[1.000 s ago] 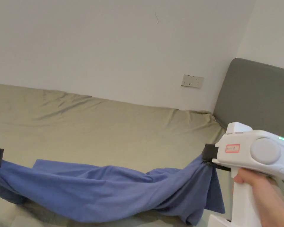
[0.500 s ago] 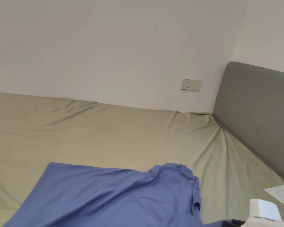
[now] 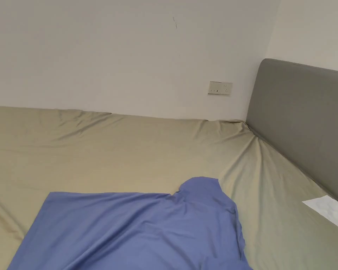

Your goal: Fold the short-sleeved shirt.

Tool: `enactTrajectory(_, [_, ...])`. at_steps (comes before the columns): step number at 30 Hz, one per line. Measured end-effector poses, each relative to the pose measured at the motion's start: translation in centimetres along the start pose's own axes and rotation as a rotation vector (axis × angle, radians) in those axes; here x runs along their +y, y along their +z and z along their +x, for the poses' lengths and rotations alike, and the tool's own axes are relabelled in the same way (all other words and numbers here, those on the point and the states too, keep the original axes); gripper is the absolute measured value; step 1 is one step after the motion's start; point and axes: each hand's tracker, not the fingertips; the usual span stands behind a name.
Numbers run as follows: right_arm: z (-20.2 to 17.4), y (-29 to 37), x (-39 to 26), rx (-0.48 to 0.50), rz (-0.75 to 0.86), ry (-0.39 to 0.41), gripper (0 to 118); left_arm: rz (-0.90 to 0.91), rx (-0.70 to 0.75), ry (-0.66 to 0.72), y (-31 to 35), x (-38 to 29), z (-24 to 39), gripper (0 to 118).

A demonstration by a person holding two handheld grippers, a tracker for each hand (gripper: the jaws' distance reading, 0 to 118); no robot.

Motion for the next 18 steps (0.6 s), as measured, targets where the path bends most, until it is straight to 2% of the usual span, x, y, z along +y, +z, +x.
enactTrajectory(9, [2.7,0.9,-3.8,-0.03,-0.035,-0.071,7,0.018,-0.001,0.054,2.6,-1.4,-2.3,5])
enactTrajectory(14, [3.4,-0.1,-6.2,-0.046,-0.086,-0.127,7,-0.03,0.015,0.105,1.1,-2.7,-3.2,5])
enactTrajectory(17, [2.3,-1.2,-6.9,-0.082,-0.1,-0.081,9,-0.054,0.032,0.09,-0.4,-3.5,-2.5,5])
enactTrajectory(18, [2.1,-1.5,-7.0,-0.09,-0.099,-0.073,18,-0.056,0.035,0.089,-0.7,-3.7,-2.4,12])
